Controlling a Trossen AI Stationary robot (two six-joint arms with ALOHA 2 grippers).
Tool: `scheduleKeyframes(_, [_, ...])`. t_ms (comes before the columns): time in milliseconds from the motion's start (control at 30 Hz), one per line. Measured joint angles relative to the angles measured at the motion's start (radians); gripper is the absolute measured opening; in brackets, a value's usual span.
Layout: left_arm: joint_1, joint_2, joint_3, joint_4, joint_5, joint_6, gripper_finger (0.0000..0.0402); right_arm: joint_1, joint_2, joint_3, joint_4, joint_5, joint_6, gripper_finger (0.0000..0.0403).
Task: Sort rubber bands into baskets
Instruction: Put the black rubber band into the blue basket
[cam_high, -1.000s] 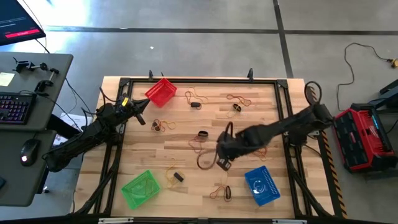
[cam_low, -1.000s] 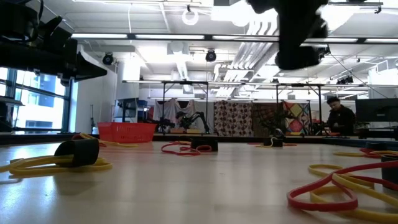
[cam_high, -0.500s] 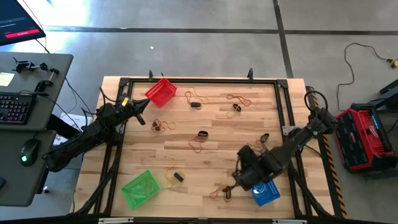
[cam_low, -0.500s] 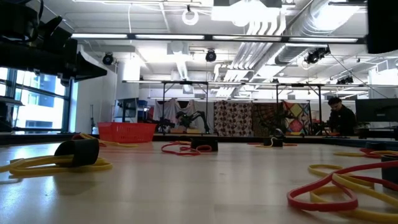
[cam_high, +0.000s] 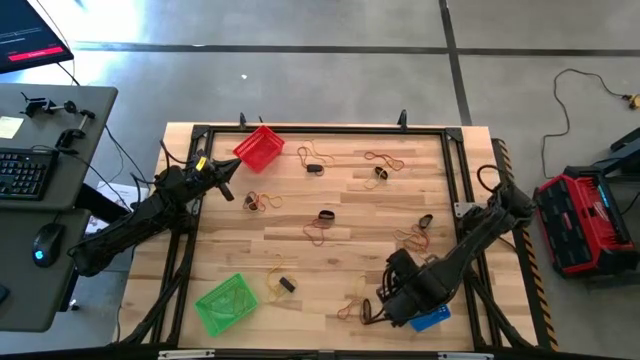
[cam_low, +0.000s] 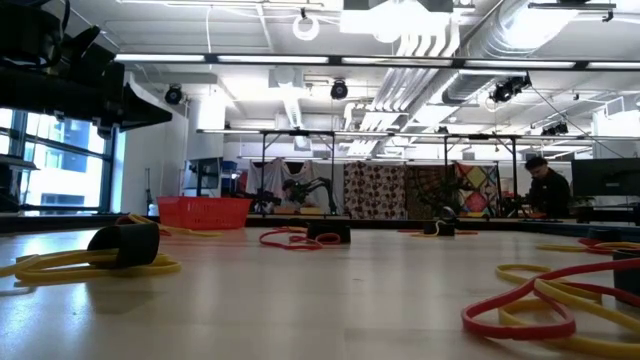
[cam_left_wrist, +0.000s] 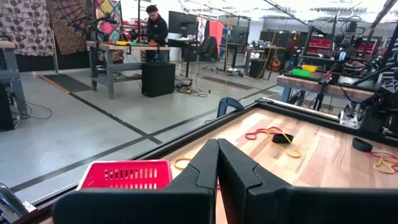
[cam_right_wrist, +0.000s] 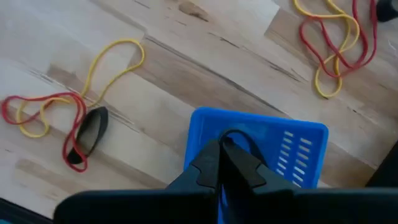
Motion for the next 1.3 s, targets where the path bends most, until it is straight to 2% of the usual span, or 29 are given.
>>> scheduleKeyframes(200, [0.000,0.000,0.000,0.000,0.000,0.000,0.0001,0.002,-0.020,-0.088,0.024,-0.042,-0.003,0.0000])
scheduleKeyframes(400, [0.000,0.000,0.000,0.000,0.000,0.000,0.0001,0.026,-0.115,-0.290,0.263,-0.050,0.020,0.0000])
scheduleKeyframes(600, [0.000,0.000,0.000,0.000,0.000,0.000,0.0001,0.060,-0.157,-0.434,0.352,-0.052,0.129,0.0000])
scheduleKeyframes(833, [0.000,0.000,0.000,0.000,0.000,0.000,0.0001,0.092,-0.158,-0.508,0.506,-0.030,0.195,0.0000])
scheduleKeyframes(1300, [0.000,0.000,0.000,0.000,0.000,0.000,0.0001,0.137,-0.158,-0.525,0.513,-0.002,0.258,0.0008])
